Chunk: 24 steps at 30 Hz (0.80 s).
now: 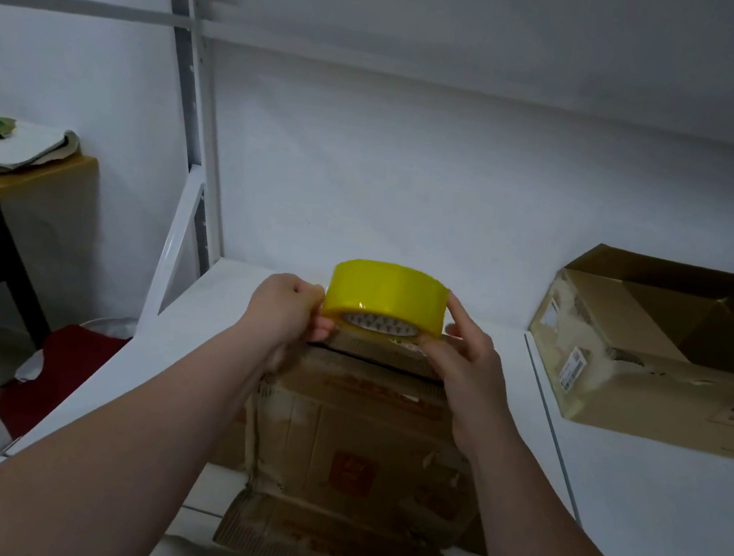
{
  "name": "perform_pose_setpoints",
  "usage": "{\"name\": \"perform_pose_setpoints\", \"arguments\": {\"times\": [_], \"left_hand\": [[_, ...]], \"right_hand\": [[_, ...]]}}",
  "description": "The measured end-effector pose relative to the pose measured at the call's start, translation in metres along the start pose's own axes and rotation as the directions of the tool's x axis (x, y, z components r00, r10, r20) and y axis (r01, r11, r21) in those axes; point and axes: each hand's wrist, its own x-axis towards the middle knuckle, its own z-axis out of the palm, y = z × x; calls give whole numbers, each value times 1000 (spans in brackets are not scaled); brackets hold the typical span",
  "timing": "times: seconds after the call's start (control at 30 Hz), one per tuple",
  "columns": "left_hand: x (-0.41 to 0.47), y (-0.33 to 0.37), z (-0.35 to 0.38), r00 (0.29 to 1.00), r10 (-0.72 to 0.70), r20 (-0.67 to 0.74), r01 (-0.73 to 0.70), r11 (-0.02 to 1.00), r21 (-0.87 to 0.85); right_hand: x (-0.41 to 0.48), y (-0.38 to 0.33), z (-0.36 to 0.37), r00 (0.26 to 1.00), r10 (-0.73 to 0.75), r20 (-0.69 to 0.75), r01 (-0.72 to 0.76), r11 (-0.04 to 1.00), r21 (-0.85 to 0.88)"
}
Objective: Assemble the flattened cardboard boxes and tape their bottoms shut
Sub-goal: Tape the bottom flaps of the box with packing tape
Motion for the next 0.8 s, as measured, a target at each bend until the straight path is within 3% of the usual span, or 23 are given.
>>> {"name": "perform_pose_setpoints", "arguments": {"times": [0.17,0.37,0.47,0.57,0.8], "left_hand": [[-7,-4,4,990,-102,96,98,994,38],[-12,-2,9,992,-80,99,69,991,112],[-13,0,6,997,-39,59,28,985,170],[-1,1,-19,998,2,-66,12,978,209],[11,-21,-54,969,-219,-111,221,975,7]], "right_hand": [[-2,-7,4,996,-22,90,16,997,72],[-9,-16,8,997,-70,37,72,996,-46],[-11,-21,9,995,-95,29,98,989,-110],[-8,-25,10,990,-128,54,137,967,-217],[10,-32,34,977,-164,137,205,901,-383]]}}
